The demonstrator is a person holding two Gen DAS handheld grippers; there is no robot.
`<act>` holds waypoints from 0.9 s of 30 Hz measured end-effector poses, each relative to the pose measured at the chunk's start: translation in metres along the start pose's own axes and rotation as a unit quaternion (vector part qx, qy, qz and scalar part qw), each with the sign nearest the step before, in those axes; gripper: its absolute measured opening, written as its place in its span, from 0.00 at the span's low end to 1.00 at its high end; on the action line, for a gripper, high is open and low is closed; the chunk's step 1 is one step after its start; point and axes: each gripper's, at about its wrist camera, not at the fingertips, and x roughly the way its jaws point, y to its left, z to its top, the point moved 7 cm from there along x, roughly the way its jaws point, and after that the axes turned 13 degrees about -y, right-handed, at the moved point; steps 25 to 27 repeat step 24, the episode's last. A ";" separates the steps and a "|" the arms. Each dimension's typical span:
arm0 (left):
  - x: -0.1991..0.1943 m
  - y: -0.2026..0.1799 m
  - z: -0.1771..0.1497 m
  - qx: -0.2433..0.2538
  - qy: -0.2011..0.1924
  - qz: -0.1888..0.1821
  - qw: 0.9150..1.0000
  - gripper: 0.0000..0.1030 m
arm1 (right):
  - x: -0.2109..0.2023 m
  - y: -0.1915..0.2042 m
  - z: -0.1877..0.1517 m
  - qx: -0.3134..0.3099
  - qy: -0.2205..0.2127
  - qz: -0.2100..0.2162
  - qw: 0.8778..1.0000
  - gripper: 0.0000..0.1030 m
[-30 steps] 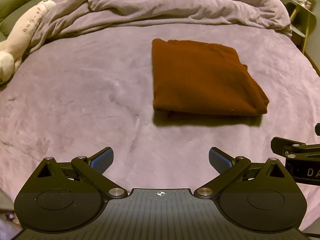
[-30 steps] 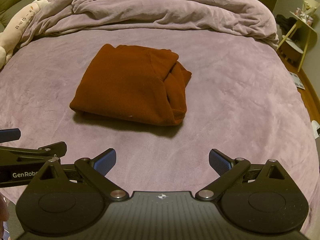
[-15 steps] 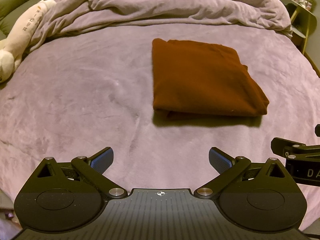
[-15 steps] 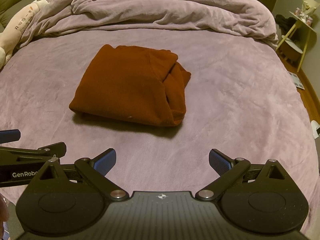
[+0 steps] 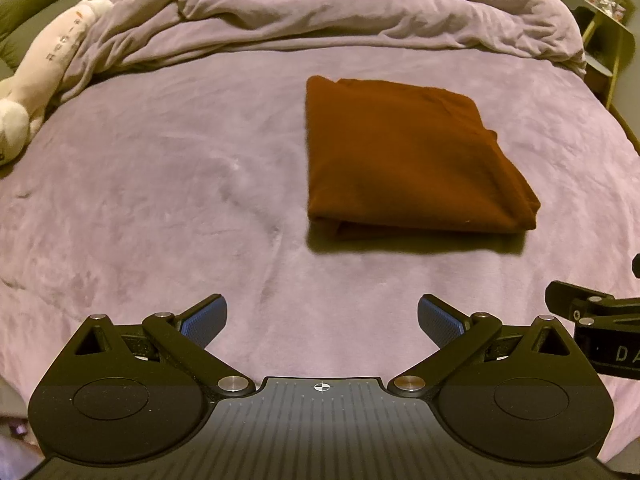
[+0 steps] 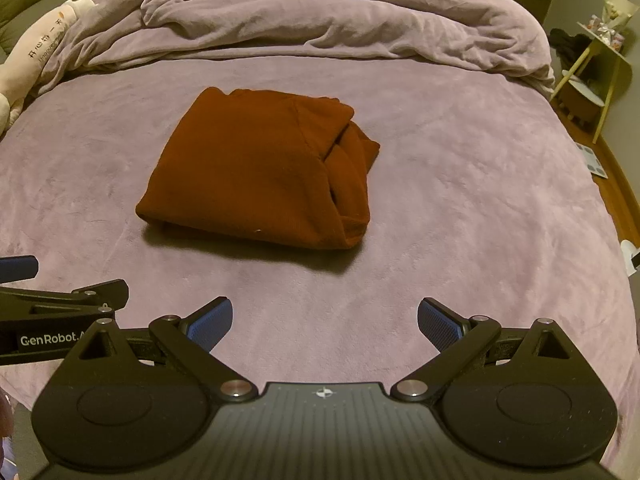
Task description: Fold small clothes
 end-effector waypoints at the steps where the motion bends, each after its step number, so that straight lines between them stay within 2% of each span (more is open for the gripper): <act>1: 0.000 0.000 0.000 0.001 0.000 0.000 1.000 1.00 | 0.000 0.000 -0.001 0.000 0.000 0.000 1.000 0.96; 6: -0.002 -0.001 0.000 0.012 -0.010 0.006 1.000 1.00 | 0.000 -0.001 -0.004 0.002 0.002 -0.001 1.000 0.96; 27: 0.004 0.000 -0.012 0.008 0.019 0.005 1.000 1.00 | 0.000 0.001 -0.008 0.003 0.005 -0.005 1.000 0.96</act>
